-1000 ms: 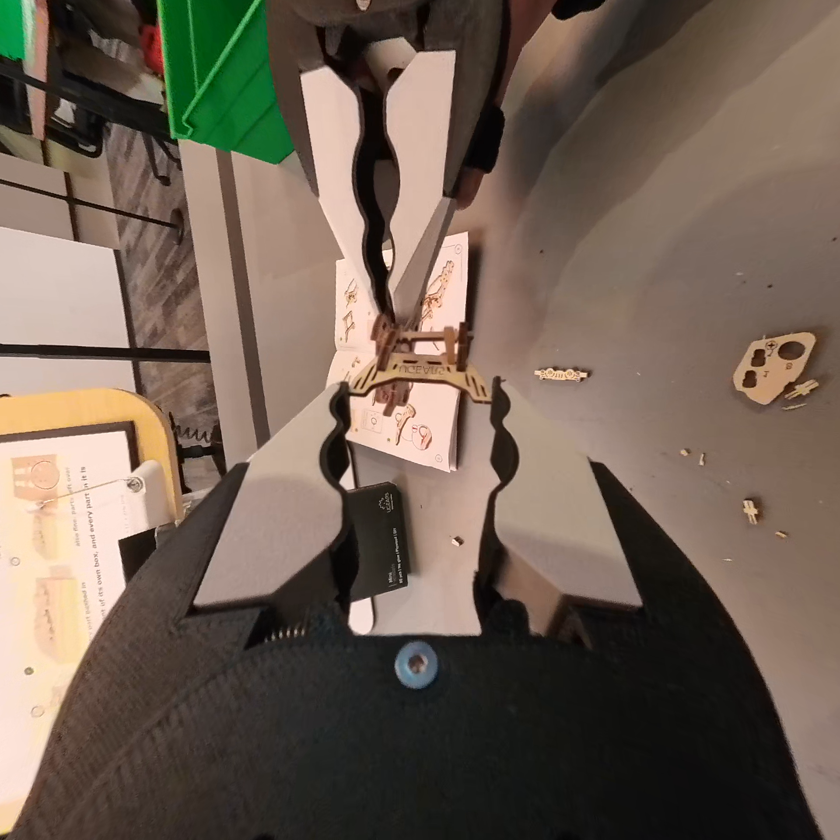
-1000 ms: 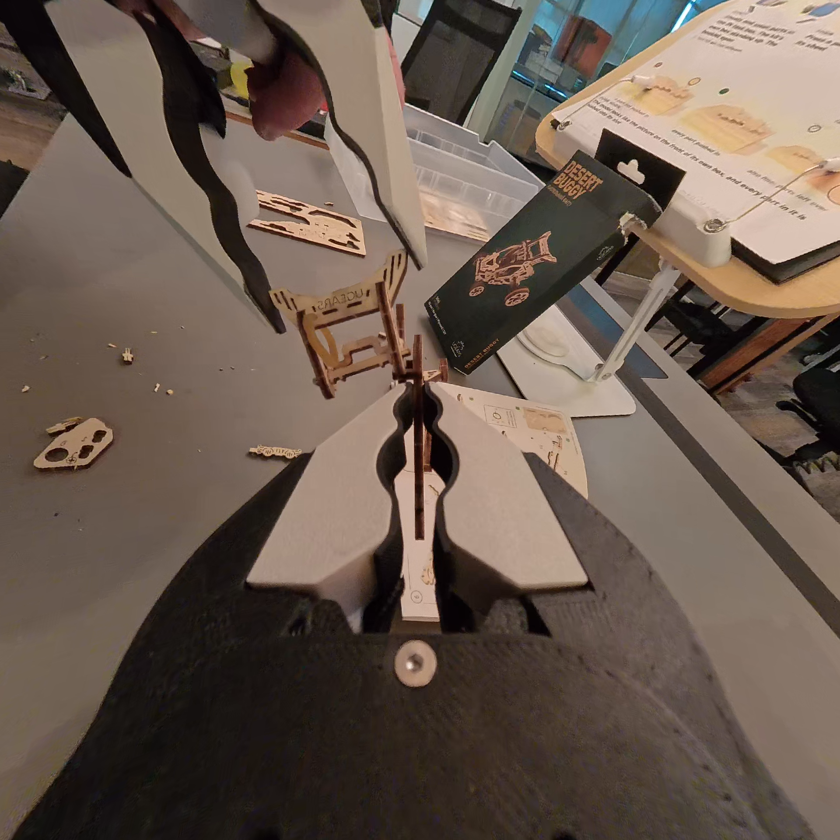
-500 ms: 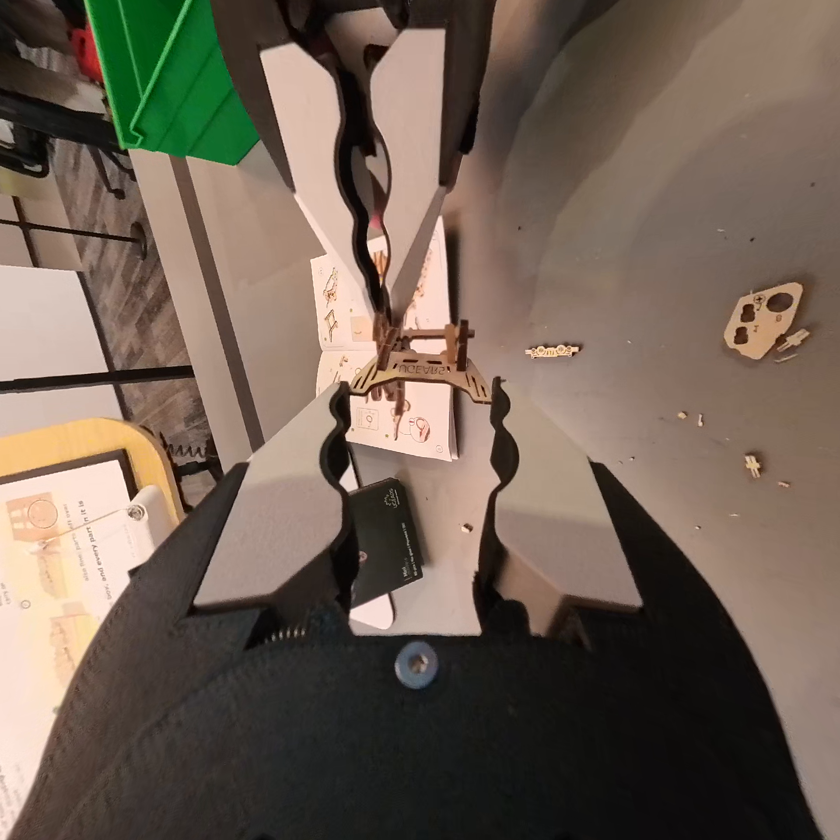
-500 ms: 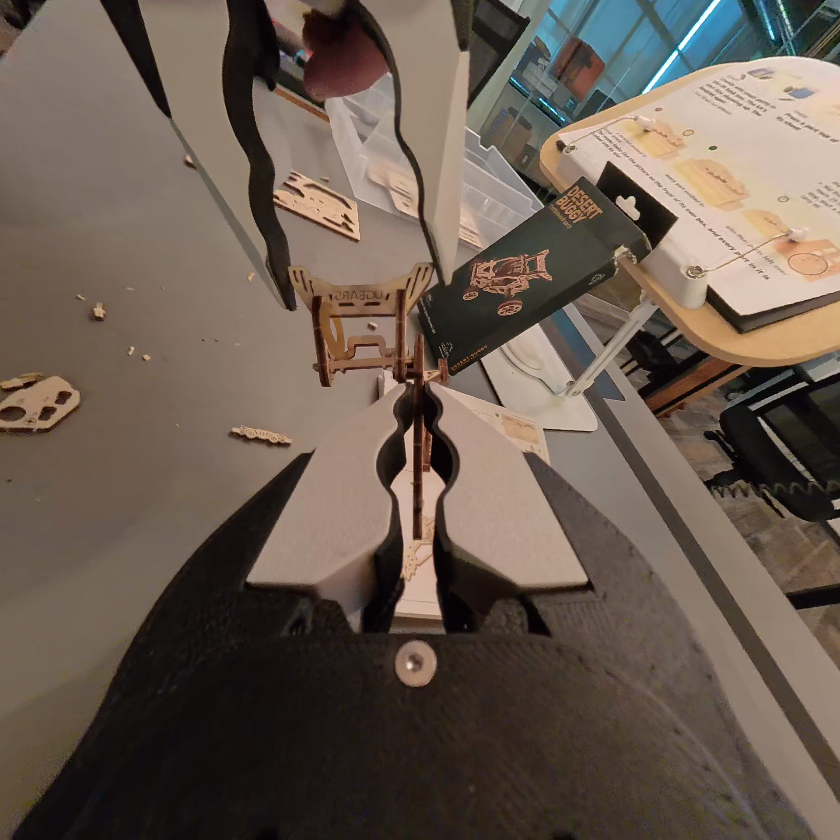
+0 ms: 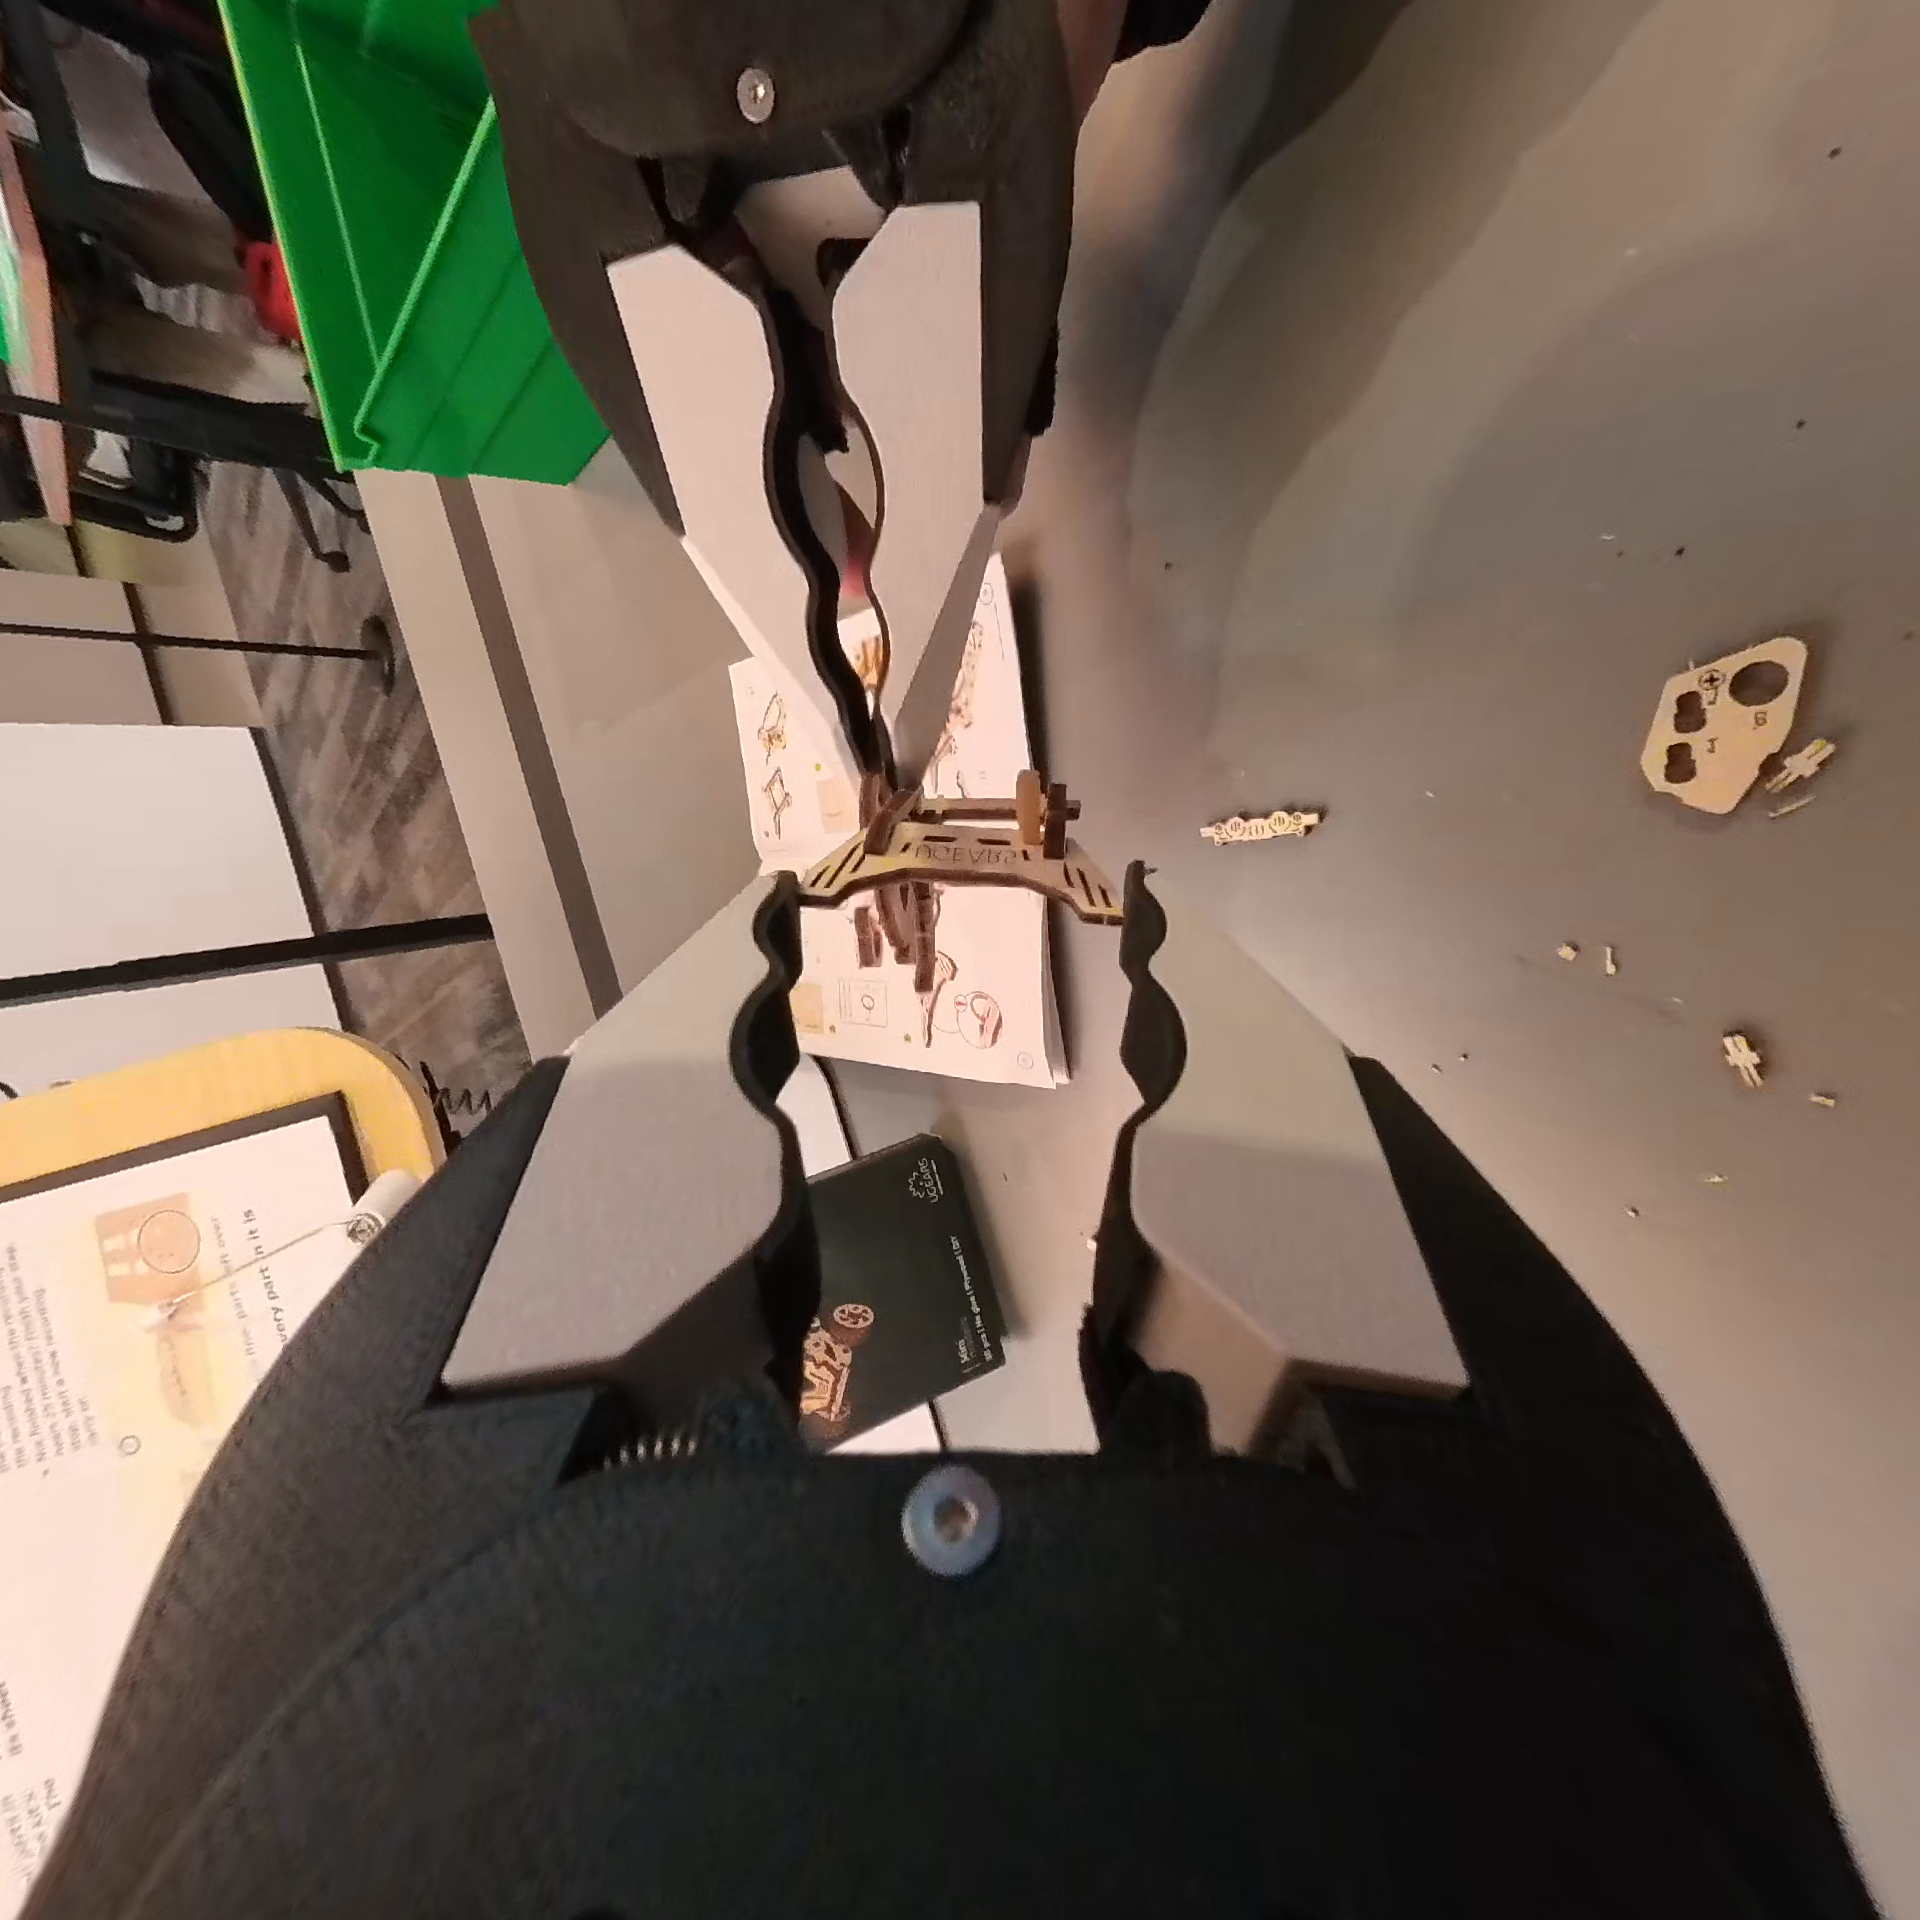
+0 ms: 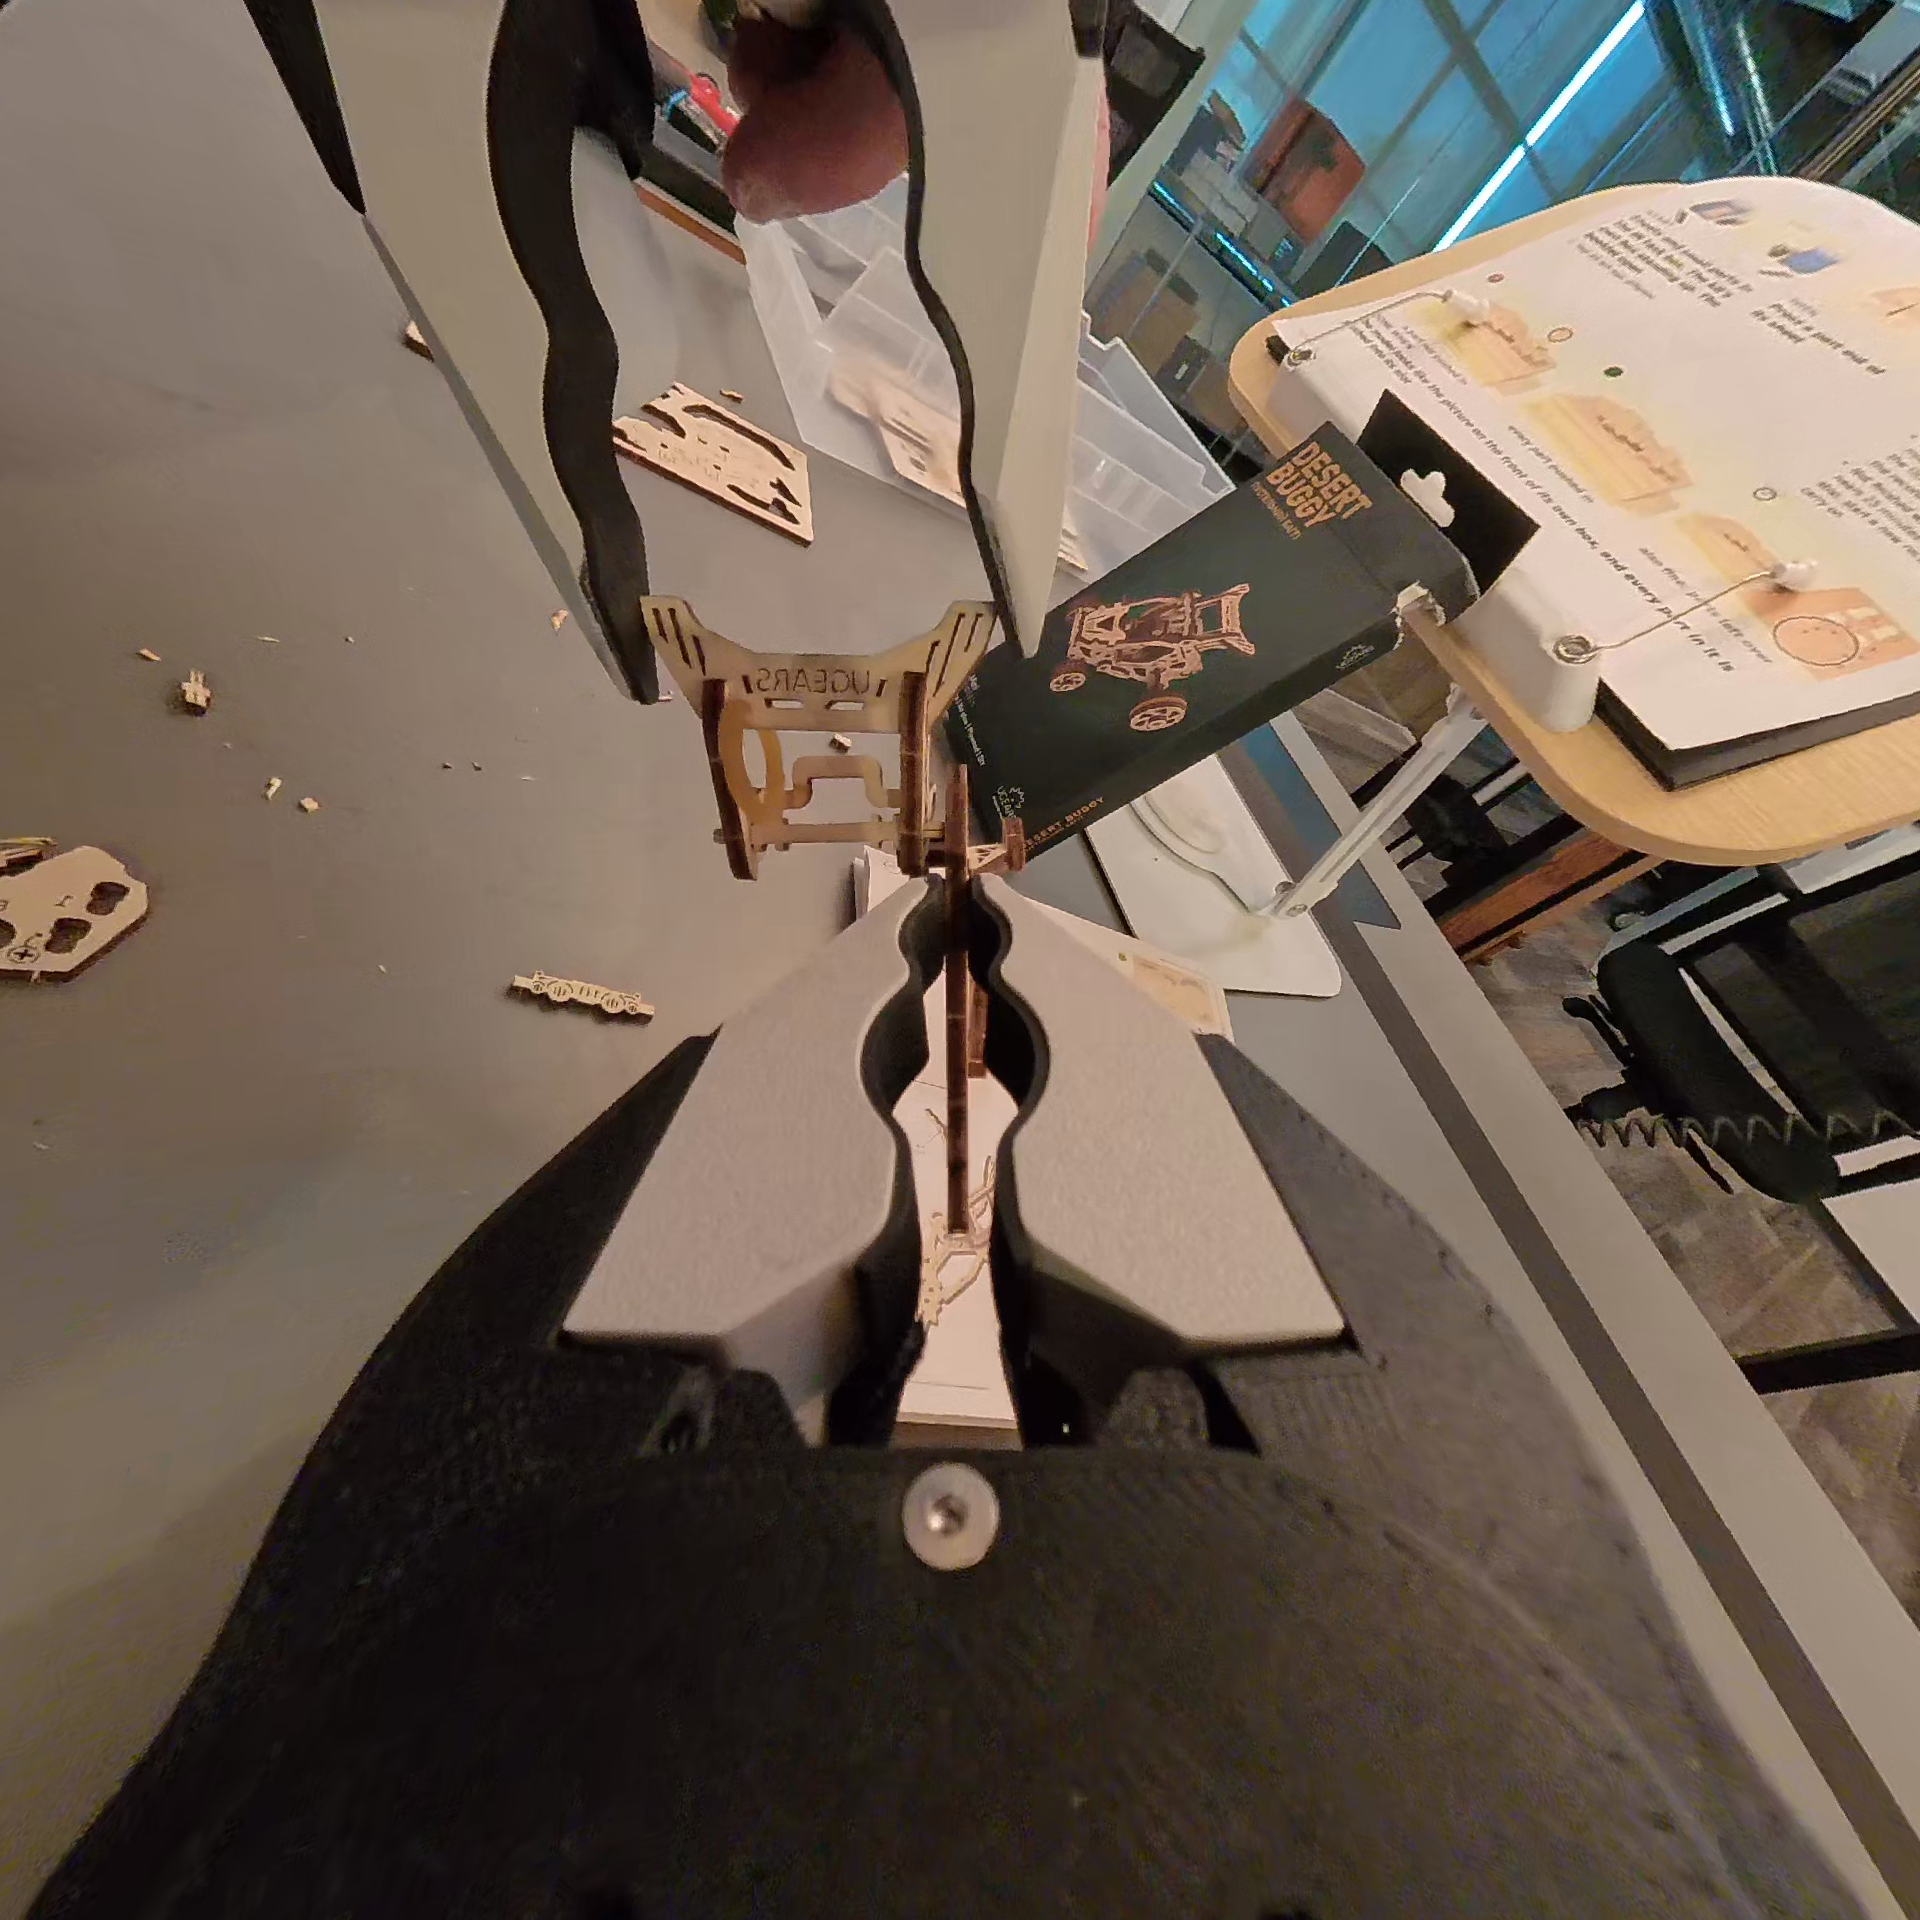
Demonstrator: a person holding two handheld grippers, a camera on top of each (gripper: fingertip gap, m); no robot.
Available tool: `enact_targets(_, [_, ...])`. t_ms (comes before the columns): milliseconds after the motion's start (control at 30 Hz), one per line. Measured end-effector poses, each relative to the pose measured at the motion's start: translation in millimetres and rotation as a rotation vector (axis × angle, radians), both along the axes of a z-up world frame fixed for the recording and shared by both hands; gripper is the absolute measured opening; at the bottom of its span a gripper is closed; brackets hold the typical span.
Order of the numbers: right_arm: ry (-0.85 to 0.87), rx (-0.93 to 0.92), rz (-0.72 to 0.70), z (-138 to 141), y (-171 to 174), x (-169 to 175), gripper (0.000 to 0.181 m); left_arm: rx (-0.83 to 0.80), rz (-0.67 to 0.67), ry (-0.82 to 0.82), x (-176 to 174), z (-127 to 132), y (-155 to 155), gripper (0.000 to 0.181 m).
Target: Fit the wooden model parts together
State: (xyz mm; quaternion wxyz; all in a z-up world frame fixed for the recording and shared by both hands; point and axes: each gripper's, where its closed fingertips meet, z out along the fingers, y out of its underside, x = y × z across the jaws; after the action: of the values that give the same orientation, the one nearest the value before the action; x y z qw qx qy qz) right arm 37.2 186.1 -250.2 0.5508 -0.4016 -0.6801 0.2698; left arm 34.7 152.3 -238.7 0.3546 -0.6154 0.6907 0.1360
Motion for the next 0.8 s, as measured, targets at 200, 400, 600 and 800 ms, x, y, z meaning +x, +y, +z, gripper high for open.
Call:
enact_targets(200, [0.048,-0.016,0.012,8.6,-0.1,3.4,0.000,0.016,0.021,-0.045,-5.5,3.3,3.1,0.060])
enact_targets(400, [0.046,0.019,0.011,8.4,-1.5,2.9,0.000,0.008,0.036,-0.079,-8.4,0.3,2.6,0.060])
enact_targets(600, [0.049,0.081,-0.018,9.1,0.9,2.0,0.000,0.058,0.019,-0.028,-8.6,1.4,4.4,0.060])
enact_targets(800, [0.046,0.112,-0.035,8.9,1.6,0.5,0.000,0.057,0.002,-0.036,-5.5,3.6,2.9,0.060])
